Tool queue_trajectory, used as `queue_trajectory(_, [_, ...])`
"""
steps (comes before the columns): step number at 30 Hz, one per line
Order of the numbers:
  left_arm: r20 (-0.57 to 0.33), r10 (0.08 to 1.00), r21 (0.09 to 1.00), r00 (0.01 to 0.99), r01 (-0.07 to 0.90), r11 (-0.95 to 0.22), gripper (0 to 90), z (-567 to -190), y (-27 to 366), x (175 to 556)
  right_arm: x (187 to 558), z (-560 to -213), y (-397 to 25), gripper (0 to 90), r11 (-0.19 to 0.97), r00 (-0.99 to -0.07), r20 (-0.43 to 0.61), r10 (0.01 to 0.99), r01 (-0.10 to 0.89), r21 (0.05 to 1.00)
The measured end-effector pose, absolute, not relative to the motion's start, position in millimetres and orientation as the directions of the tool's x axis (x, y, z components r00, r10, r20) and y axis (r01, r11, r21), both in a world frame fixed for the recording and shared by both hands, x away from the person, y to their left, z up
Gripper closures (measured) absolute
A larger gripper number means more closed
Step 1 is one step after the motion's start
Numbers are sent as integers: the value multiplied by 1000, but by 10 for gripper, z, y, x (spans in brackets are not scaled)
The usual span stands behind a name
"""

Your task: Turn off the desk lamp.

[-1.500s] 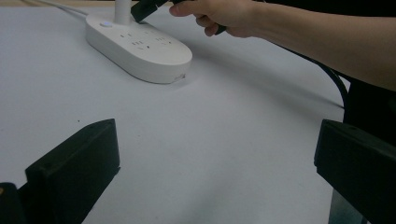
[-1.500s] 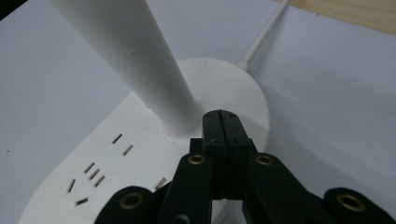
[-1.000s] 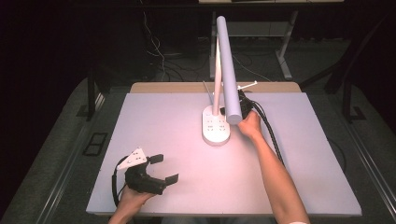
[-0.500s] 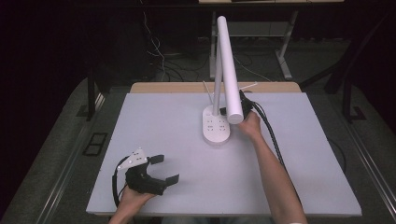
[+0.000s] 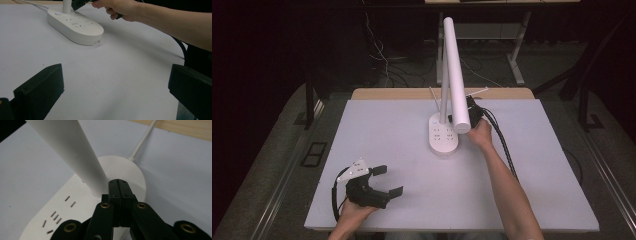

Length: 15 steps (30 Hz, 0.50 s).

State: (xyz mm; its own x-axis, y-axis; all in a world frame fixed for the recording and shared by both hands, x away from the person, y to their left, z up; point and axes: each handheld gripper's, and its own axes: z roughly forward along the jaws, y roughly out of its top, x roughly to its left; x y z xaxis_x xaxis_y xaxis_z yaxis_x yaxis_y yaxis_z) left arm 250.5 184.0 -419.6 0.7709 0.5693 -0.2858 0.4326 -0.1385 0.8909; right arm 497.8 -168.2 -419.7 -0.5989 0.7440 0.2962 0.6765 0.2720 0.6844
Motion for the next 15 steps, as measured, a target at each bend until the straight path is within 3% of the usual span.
queue_trajectory(15, [-281,567,891,774,430,-145,0,-4197,1833,2507,4829,-3909,-1821,900,275,-625,282,728,643,715])
